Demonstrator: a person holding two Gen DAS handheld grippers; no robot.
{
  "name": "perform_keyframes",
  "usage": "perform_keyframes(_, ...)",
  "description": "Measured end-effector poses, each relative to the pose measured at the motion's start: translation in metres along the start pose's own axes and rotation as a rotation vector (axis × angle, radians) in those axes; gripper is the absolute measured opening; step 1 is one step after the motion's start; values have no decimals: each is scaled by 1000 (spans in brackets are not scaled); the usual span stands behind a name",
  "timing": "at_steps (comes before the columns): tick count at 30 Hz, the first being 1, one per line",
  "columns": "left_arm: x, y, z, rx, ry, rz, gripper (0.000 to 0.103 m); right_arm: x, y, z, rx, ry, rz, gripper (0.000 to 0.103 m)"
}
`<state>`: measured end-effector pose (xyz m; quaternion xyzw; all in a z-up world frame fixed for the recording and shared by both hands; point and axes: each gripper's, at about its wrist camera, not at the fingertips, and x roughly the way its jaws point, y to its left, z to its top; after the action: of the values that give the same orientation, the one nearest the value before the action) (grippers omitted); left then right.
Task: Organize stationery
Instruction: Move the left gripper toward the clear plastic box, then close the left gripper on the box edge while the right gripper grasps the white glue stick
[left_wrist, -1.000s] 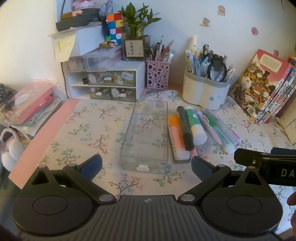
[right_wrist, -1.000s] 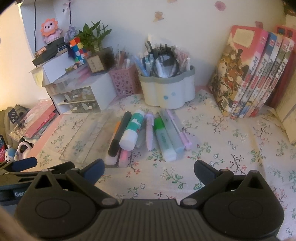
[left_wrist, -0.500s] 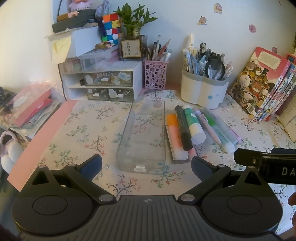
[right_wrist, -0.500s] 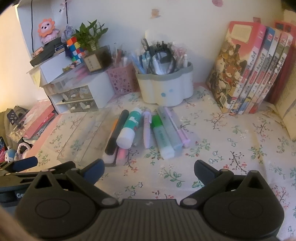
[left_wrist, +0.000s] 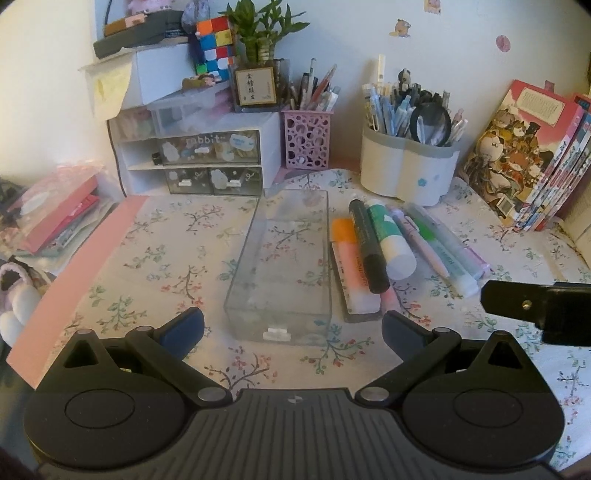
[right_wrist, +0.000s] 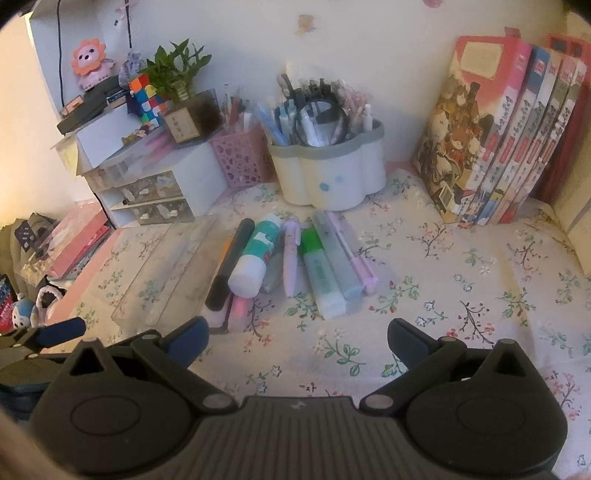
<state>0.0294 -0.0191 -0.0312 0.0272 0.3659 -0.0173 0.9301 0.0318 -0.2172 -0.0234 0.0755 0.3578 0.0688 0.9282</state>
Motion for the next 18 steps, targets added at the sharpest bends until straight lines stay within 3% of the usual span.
perform_keyframes(18,39,5,-9,14,7,-7,94,26,-11,24,3,15,20,68)
